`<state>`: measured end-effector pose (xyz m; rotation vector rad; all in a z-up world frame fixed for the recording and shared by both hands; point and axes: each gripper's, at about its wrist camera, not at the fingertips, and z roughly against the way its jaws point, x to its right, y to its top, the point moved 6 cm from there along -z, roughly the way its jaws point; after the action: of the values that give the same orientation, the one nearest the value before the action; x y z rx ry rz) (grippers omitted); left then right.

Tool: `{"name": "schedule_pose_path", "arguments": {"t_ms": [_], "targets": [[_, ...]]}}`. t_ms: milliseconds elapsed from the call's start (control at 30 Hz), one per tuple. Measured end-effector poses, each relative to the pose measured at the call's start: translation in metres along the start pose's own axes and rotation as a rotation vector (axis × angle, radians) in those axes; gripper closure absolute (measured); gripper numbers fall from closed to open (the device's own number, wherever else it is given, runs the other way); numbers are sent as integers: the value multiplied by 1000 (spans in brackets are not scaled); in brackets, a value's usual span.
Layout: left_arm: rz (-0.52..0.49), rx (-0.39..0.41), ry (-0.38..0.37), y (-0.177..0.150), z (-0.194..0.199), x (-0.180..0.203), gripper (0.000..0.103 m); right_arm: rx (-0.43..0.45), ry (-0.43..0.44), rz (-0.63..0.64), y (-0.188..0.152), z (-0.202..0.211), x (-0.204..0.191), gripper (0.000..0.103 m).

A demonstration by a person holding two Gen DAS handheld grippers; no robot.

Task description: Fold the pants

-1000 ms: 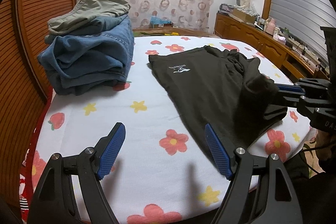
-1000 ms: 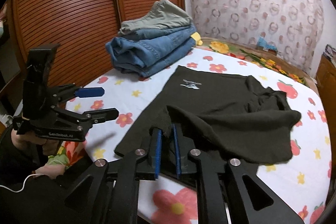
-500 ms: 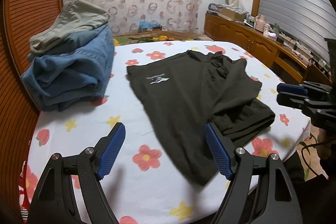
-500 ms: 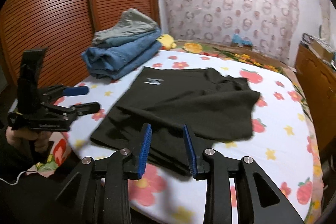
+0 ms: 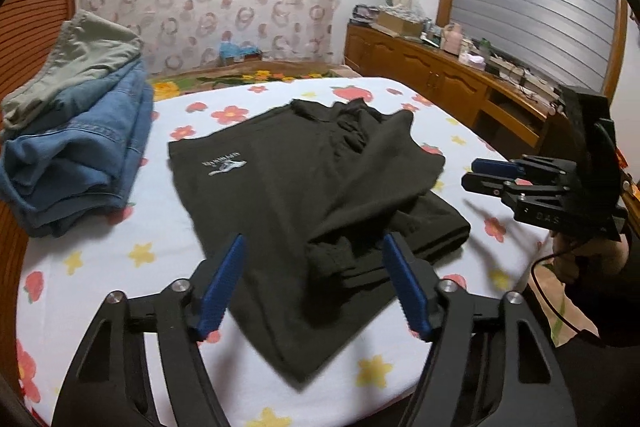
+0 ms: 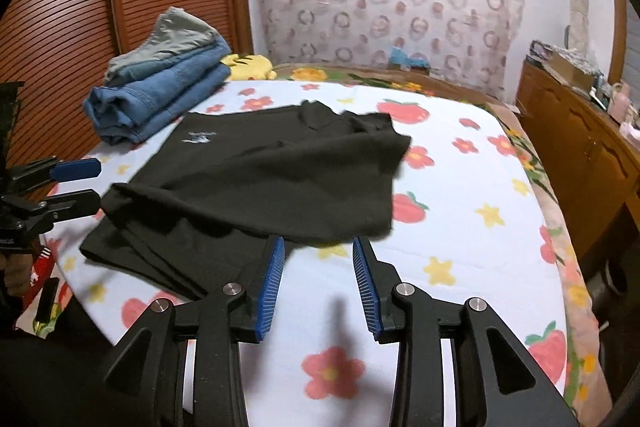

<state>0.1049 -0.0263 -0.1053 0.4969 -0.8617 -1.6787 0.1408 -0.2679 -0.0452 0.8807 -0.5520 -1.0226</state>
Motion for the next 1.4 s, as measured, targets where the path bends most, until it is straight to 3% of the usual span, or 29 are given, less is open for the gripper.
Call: {"name": "schedule_pose_path", "arguments": {"t_ms": [67,133,433,767,967,1400], "targets": [[-1,-23,-3,-2,-7,2,44,-6,-10,-2,0,-3,1,66],[5,-47,-4,-5,-14,2,59,-12,-17,-5,0,-5,2,65],[-20,-49,-25,-7,-10,11,86,-34,-33,-23,-7,-21,10,65],[-20,39,-34,6,40,12,91,2,-49,-12,-13,-21,15,58],[-15,-28,27,-18,32,-1,91,4,-52,-8,-15,-21,16,58],[27,-78,32,-46,22,-9,91,3,-48,-8,-14,-20,18,58]]}}
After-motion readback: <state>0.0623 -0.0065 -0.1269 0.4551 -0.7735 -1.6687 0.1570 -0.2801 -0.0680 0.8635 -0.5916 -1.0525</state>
